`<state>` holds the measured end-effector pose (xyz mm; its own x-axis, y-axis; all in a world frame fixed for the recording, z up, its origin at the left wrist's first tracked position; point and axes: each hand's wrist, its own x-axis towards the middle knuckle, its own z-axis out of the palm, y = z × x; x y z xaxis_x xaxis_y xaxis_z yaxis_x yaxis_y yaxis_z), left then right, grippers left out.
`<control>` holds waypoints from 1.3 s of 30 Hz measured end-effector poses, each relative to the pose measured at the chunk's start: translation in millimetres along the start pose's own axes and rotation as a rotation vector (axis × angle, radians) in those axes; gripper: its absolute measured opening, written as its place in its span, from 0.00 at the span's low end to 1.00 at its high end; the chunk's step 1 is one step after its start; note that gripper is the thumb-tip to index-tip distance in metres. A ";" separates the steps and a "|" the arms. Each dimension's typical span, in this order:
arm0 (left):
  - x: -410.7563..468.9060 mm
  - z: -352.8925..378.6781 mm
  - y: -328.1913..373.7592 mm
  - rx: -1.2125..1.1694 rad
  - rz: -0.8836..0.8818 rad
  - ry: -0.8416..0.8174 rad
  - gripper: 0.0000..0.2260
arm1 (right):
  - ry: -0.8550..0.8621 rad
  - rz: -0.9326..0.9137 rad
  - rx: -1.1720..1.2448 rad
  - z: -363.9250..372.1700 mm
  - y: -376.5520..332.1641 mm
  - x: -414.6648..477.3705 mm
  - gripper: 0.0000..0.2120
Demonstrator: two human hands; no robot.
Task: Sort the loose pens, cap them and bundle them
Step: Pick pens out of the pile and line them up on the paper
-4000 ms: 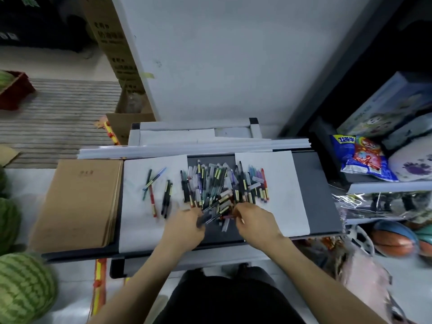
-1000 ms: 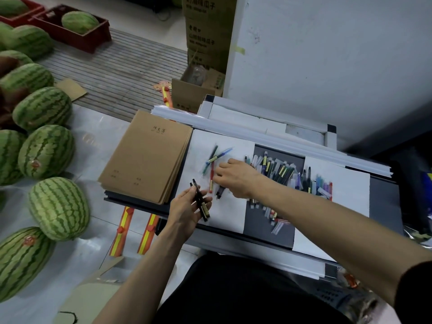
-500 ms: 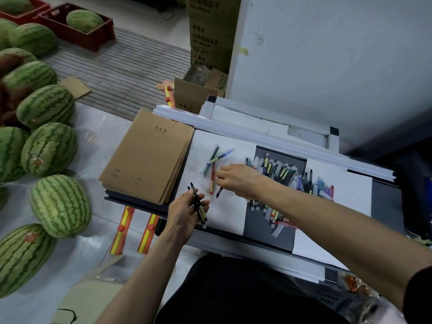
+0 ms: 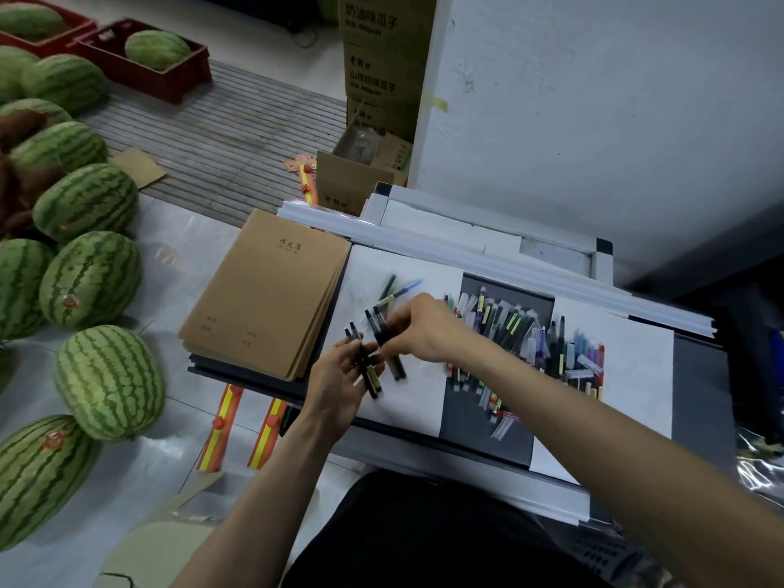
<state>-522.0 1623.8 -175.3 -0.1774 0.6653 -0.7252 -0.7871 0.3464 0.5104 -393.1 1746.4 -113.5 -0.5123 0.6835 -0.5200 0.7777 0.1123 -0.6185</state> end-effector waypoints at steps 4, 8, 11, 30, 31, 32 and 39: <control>2.1 2.4 -0.3 0.033 -0.014 -0.056 0.14 | -0.010 0.176 0.249 13.6 -0.6 -2.0 0.06; 6.5 5.3 -3.5 0.054 0.002 -0.052 0.14 | 0.085 0.153 0.131 27.4 -8.5 -5.0 0.04; 8.7 7.8 -3.0 0.088 0.012 -0.033 0.09 | 0.142 0.136 0.094 34.8 -15.3 -6.7 0.02; 17.2 -11.5 28.1 -0.002 -0.040 -0.061 0.10 | 0.466 0.495 0.744 11.8 1.3 63.9 0.10; 17.2 -12.8 30.1 -0.011 -0.043 -0.063 0.10 | 0.471 0.499 0.732 11.3 1.1 67.9 0.10; 17.4 -14.0 32.1 -0.021 -0.050 -0.066 0.10 | 0.472 0.500 0.714 11.0 0.8 71.2 0.10; 23.0 -18.5 41.0 0.007 -0.053 -0.048 0.05 | 0.441 0.513 0.570 10.4 3.7 84.2 0.08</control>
<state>-569.3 1641.1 -179.6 -0.1066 0.6771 -0.7282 -0.7906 0.3864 0.4751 -437.1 1796.8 -165.7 0.1281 0.7801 -0.6124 0.5126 -0.5807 -0.6324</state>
